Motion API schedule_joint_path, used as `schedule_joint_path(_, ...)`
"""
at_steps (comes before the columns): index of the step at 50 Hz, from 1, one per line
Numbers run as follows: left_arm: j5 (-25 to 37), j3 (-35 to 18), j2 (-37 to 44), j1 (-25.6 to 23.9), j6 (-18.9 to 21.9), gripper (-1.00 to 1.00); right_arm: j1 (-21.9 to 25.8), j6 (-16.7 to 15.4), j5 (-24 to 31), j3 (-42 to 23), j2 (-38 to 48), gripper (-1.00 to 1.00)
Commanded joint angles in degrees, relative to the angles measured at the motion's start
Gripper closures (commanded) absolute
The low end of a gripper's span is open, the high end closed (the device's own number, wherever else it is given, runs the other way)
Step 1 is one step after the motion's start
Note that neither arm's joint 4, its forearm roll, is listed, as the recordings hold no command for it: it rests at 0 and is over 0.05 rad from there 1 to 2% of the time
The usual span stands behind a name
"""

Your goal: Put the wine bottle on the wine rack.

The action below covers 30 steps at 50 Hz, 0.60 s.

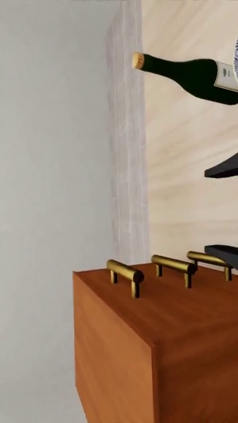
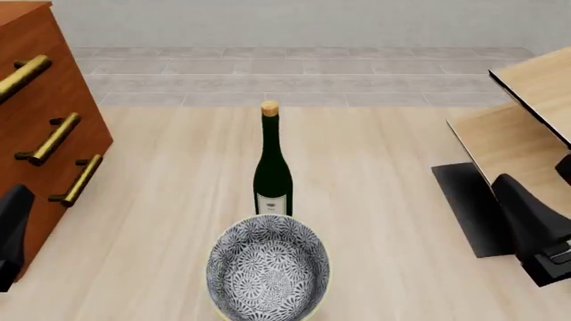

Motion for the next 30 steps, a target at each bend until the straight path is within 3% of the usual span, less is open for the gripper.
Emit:
schedule_joint_path(1, 0.9, -1.4, -0.1, -0.4, 0.4, -1.00, 7.0, -1.1, -3.2, -3.7, 7.2, -1.00)
schedule_joint_path(14, 1.7, -3.0, -0.1, -0.9, 0.5, -1.00, 13.6, -0.1, -7.3, -7.1, 16.4, -1.00)
schedule_joint_path(27, 1.4, -3.7, -0.1, -1.4, 0.3, -1.00, 19.2, -1.3, -11.5, -10.9, 24.7, -1.00)
schedule_joint_path(30, 1.3, -4.0, -0.1, -1.4, 0.4, -1.00, 20.2, -0.1, -11.9, -11.8, 26.2, -1.00)
